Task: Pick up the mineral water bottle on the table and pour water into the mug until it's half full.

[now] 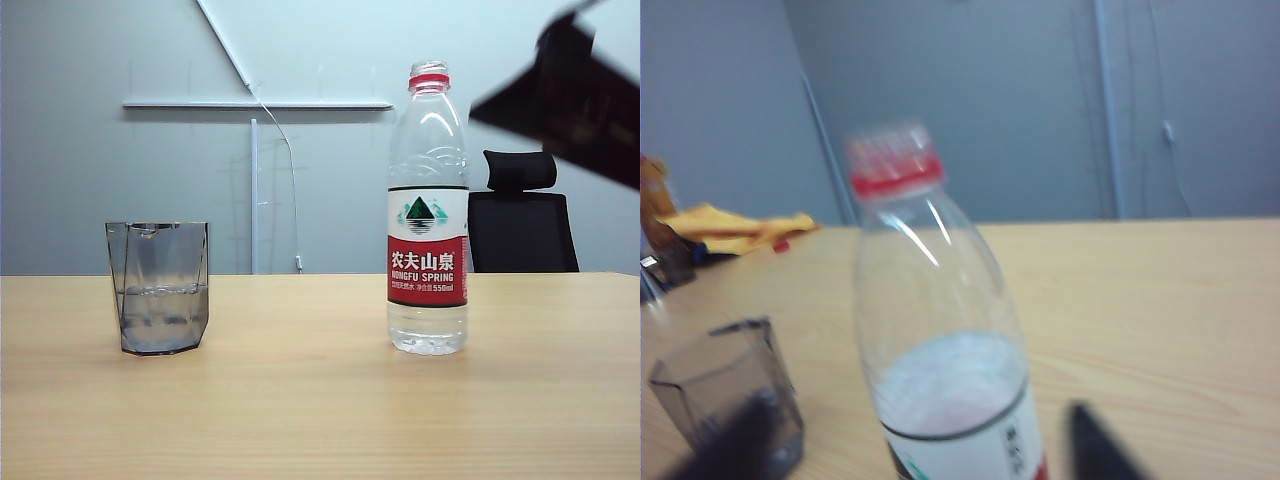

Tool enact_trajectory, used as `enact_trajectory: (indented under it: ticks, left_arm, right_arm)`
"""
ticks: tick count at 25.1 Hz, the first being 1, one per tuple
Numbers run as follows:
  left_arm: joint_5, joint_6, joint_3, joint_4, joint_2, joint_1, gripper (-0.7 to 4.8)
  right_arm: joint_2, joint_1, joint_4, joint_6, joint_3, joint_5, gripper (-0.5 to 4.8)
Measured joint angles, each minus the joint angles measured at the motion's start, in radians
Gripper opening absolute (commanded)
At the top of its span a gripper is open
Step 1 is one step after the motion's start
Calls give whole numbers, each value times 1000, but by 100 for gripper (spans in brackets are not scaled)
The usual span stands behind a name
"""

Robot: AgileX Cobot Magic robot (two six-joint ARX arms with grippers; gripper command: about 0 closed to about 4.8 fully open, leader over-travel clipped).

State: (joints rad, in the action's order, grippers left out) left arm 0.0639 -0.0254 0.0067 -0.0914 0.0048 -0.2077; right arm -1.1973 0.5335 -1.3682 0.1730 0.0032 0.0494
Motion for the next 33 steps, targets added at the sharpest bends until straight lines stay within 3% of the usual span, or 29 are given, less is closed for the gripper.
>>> enact_trajectory:
  ticks: [1, 3, 8, 15, 33]
  left_arm:
    - [0, 0, 0, 0, 0, 55, -2]
    - [5, 0, 0, 0, 0, 126, -2]
    - [5, 0, 0, 0, 0, 208, -2]
    - [5, 0, 0, 0, 0, 215, -2]
    - [5, 0, 0, 0, 0, 215, -2]
  right_arm:
    - [45, 0, 17, 4, 0, -1, -9]
    - [100, 0, 5, 6, 1, 1, -9]
    - [151, 0, 13, 9, 1, 66, -9]
    - [178, 0, 74, 10, 1, 261, -9]
    - [175, 0, 88, 6, 1, 265, -8]
